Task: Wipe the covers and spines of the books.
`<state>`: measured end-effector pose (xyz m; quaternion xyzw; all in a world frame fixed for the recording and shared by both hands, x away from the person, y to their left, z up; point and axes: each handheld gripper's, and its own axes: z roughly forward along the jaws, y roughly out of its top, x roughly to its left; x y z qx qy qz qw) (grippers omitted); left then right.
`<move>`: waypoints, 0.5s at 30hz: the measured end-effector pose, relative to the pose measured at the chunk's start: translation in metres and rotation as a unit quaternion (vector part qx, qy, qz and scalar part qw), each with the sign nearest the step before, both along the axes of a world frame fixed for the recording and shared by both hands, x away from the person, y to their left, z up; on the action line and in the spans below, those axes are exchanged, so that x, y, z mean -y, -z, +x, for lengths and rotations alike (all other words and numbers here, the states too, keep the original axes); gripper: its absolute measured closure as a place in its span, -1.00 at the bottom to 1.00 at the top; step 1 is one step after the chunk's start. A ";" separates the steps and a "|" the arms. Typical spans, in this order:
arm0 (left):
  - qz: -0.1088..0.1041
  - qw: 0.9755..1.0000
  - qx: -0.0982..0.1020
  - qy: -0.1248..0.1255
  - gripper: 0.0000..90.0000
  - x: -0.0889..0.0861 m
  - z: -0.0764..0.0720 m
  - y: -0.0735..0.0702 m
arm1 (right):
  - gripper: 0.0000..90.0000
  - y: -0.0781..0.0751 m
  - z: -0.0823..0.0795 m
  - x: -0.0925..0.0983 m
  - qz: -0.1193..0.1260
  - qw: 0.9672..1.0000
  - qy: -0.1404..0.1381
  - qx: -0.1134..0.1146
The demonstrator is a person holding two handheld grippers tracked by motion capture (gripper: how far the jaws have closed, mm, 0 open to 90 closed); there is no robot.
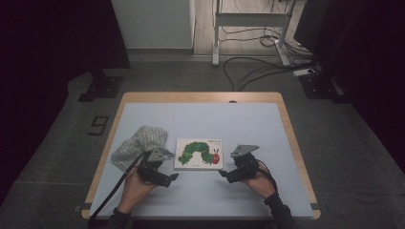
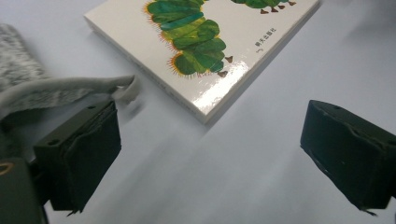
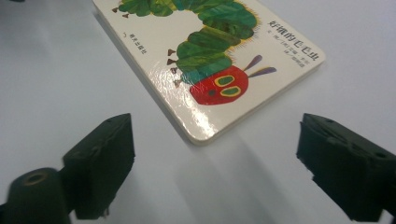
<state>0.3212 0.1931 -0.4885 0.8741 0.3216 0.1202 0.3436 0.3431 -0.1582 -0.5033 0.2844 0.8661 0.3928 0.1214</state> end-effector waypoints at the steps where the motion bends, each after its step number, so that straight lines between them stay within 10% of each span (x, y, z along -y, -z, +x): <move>1: 0.000 1.000 0.002 0.000 -0.90 -0.002 -0.002 -0.001 | -0.88 -0.001 -0.001 0.002 0.001 1.000 0.002 0.002; 15: 0.000 1.000 0.018 -0.016 -1.00 -0.029 -0.025 0.002 | -1.00 -0.006 -0.018 0.043 0.006 0.999 0.038 0.009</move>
